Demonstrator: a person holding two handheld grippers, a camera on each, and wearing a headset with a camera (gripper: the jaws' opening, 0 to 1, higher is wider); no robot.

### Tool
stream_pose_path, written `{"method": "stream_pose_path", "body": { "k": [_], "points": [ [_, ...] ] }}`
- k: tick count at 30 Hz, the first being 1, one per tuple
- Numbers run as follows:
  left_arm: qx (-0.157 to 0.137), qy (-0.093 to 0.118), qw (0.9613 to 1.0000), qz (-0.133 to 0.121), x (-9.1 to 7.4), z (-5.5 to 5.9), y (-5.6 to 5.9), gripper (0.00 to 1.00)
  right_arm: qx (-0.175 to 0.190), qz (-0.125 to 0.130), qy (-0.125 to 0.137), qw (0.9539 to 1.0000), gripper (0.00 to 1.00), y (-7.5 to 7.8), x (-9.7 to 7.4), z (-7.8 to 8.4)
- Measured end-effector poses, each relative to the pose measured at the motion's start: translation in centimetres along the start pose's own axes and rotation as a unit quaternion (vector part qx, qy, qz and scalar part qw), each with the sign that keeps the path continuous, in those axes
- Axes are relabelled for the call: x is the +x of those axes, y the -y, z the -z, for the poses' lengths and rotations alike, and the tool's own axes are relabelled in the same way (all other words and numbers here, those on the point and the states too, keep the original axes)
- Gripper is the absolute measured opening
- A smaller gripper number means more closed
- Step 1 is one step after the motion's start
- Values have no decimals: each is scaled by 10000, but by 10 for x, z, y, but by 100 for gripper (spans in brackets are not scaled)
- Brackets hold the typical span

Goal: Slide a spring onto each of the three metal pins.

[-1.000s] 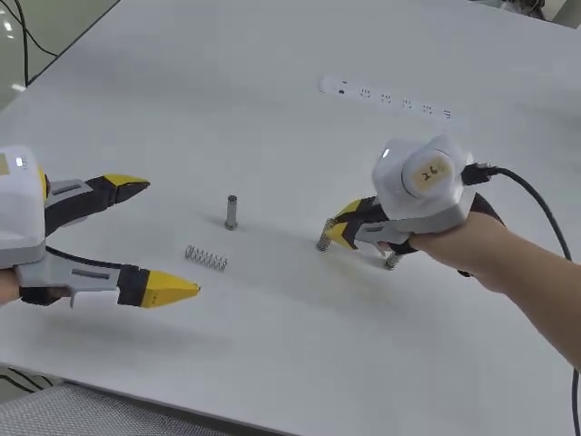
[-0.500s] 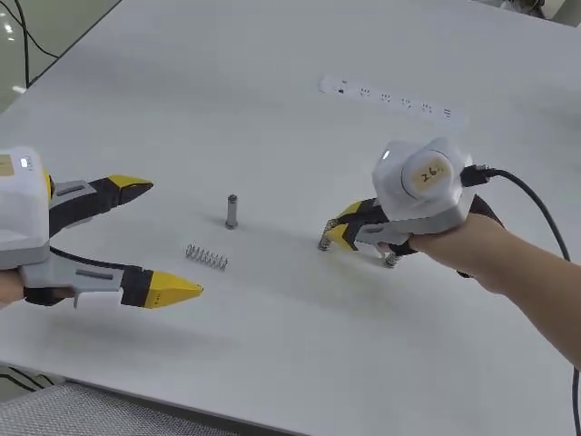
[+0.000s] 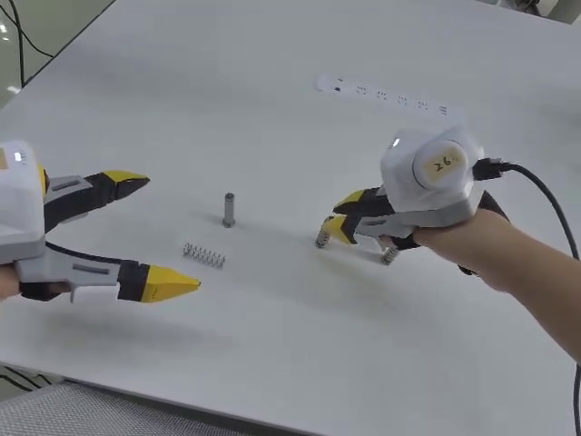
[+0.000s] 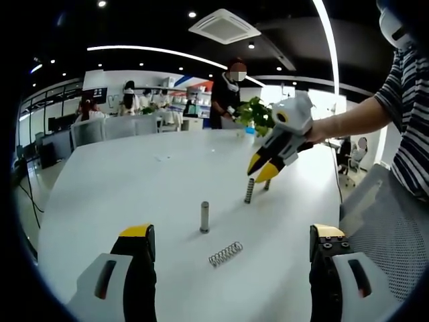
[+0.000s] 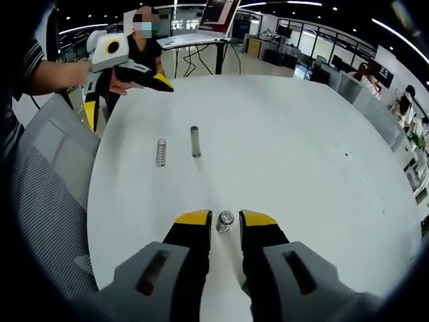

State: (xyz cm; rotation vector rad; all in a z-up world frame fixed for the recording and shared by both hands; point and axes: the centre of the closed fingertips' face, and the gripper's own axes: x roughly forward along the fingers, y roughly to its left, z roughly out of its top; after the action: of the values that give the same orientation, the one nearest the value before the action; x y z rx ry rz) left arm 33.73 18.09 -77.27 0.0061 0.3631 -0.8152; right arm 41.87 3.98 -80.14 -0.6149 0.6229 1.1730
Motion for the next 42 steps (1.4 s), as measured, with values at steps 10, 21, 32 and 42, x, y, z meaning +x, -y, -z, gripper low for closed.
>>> {"method": "stream_pose_path", "body": {
  "k": [10,21,32,42],
  "points": [
    [-5,51,10000,-22,0,-4,-1,96,434,32,483,9979,25,-5,-15,-14],
    [10,59,10000,-3,0,-5,-1,96,824,44,902,9925,25,-16,-30,-18],
    [0,22,10000,15,1,-2,-1,96,943,-4,894,9915,26,-29,-32,-6],
    [57,-70,10000,39,1,3,0,95,630,-168,714,9953,26,-48,-21,-10]
  ]
}}
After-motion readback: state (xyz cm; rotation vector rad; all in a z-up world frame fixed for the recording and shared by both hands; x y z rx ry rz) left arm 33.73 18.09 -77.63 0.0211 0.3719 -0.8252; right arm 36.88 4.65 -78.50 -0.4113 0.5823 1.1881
